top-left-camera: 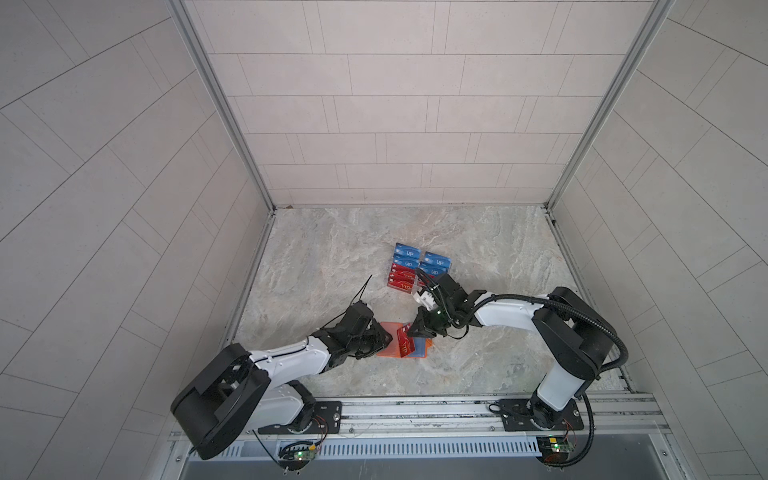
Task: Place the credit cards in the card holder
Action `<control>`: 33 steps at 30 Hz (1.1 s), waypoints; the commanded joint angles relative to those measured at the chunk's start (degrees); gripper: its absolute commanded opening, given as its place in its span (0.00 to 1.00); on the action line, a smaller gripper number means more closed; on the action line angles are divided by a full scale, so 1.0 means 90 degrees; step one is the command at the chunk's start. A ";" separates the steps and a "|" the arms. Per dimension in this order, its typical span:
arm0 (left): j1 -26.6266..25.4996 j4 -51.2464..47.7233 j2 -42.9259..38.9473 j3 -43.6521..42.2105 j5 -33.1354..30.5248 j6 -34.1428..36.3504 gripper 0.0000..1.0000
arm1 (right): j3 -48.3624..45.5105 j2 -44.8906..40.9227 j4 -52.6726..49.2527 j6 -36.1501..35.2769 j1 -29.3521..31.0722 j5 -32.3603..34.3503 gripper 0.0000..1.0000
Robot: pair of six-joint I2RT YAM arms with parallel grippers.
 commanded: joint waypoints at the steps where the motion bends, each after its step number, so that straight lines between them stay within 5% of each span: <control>1: -0.0020 -0.0470 0.0060 -0.0227 -0.0186 0.0023 0.30 | -0.0121 -0.0035 -0.0024 0.0181 0.0043 0.0169 0.00; 33: -0.0026 -0.0431 0.0097 -0.0261 -0.0110 0.0081 0.32 | -0.0256 0.0153 0.0410 0.0490 0.0069 0.0207 0.00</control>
